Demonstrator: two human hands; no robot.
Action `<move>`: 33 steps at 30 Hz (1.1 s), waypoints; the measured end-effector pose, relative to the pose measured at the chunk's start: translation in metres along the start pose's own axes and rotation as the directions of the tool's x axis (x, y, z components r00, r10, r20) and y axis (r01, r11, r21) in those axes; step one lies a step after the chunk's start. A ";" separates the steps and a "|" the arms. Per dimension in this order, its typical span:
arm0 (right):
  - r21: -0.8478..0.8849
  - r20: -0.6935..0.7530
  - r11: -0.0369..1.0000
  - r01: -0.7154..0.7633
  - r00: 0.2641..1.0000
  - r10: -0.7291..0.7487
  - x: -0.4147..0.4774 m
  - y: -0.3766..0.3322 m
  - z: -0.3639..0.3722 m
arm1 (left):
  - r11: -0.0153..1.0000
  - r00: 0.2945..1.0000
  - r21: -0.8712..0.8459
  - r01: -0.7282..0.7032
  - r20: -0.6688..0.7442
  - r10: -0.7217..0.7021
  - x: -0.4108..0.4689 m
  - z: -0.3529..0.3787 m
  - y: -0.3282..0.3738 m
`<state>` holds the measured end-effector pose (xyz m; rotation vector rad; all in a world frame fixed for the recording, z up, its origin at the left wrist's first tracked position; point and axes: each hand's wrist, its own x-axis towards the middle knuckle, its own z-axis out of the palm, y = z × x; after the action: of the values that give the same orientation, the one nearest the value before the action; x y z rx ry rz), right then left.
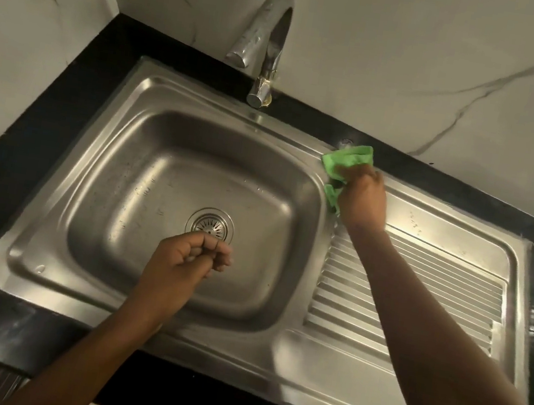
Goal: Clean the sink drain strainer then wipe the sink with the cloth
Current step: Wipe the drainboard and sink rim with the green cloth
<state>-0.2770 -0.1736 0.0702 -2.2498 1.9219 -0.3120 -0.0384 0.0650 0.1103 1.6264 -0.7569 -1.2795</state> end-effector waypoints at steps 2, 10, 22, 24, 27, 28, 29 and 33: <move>0.081 -0.038 0.981 -0.178 0.983 0.182 -0.006 0.010 -0.012 | 1.000 1.000 0.010 -0.008 0.004 0.008 -0.003 -0.002 -0.002; 0.250 -0.013 0.951 -0.181 0.982 0.190 0.008 -0.055 0.019 | 1.000 1.000 -0.002 0.029 -0.012 -0.029 -0.010 -0.013 -0.013; 0.034 0.187 0.958 0.284 0.940 -0.285 0.023 -0.122 0.024 | 1.000 0.998 -0.016 0.008 -0.060 -0.009 -0.015 -0.013 -0.005; -0.004 0.158 0.977 0.212 0.965 -0.208 0.021 -0.083 0.013 | 1.000 0.999 0.007 -0.008 -0.051 0.009 -0.019 -0.012 -0.005; -0.031 0.152 0.996 0.081 0.985 -0.075 0.010 -0.030 -0.005 | 0.999 0.999 0.022 -0.028 -0.041 0.029 -0.029 -0.006 -0.003; -0.037 0.194 0.997 0.066 0.979 -0.058 0.003 -0.023 -0.011 | 0.999 0.999 0.026 -0.026 -0.041 0.027 -0.033 -0.005 -0.003; -0.039 0.231 0.997 0.060 0.972 -0.049 -0.006 -0.020 -0.017 | 0.999 0.999 0.031 -0.024 -0.040 0.026 -0.038 -0.003 -0.003; -0.046 0.296 0.994 0.097 0.952 -0.079 -0.054 -0.024 -0.032 | 0.998 0.999 0.062 -0.033 -0.024 0.034 -0.055 0.006 -0.001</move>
<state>-0.2710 -0.1160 0.1048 -2.2717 1.7034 0.0698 -0.0599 0.1117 0.1316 1.6692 -0.8123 -1.2209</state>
